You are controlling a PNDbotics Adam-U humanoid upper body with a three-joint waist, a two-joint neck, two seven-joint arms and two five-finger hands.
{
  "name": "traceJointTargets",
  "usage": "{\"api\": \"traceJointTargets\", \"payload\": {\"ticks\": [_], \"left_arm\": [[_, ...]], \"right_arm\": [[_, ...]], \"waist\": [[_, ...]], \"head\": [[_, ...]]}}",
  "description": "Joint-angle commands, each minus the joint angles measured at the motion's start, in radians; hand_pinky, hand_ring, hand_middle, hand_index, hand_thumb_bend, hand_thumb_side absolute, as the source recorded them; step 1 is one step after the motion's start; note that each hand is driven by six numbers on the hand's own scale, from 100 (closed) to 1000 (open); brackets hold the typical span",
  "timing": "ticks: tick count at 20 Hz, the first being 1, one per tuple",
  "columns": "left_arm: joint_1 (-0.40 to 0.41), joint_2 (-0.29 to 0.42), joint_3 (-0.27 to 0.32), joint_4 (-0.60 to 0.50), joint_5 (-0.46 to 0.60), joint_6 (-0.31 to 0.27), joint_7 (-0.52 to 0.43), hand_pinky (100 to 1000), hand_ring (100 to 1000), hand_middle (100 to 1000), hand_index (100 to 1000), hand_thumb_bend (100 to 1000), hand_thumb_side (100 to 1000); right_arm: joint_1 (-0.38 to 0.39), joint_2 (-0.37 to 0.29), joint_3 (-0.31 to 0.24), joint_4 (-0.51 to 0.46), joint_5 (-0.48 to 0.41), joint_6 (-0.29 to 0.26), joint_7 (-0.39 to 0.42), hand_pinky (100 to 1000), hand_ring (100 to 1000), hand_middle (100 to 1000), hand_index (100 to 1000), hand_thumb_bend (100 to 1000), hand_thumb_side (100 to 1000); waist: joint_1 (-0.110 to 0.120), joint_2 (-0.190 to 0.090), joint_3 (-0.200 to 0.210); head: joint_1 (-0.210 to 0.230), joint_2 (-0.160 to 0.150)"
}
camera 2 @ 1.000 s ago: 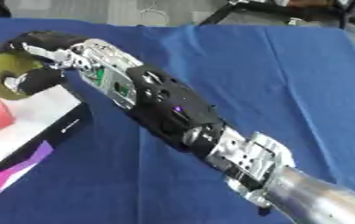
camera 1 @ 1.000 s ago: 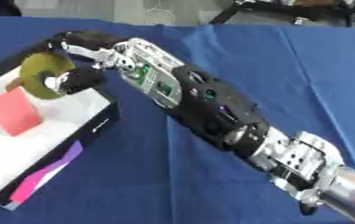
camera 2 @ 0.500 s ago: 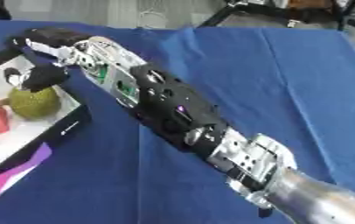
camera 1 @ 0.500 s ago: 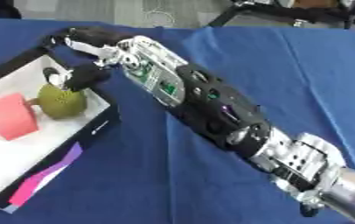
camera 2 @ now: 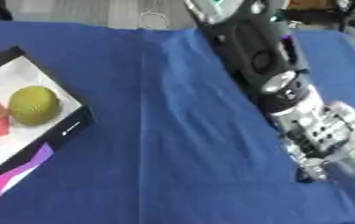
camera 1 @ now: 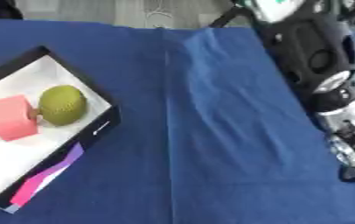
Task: Pick up objects on the table and place them in the box.
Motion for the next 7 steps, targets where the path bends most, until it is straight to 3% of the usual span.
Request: {"api": "traceJointTargets", "payload": {"ticks": [1, 5, 7], "left_arm": [[-0.003, 0.048, 0.010, -0.034, -0.008, 0.003, 0.000, 806, 763, 669, 843, 695, 602], [-0.010, 0.057, 0.007, -0.066, -0.020, 0.004, -0.002, 807, 764, 672, 843, 701, 602], [-0.016, 0.059, 0.003, -0.084, -0.025, 0.005, -0.005, 807, 765, 678, 843, 702, 602]], "right_arm": [[0.023, -0.168, -0.089, -0.052, -0.166, -0.005, -0.091, 900, 864, 837, 931, 100, 489], [0.161, -0.335, -0.175, -0.098, -0.283, -0.027, -0.211, 893, 845, 828, 915, 100, 512], [0.239, -0.393, -0.208, -0.127, -0.322, -0.036, -0.259, 889, 827, 809, 901, 100, 473]], "waist": [[0.007, -0.027, -0.009], [0.015, -0.022, -0.033], [0.021, -0.016, -0.041]], "head": [[0.033, -0.011], [0.073, -0.019], [0.087, -0.024]]}}
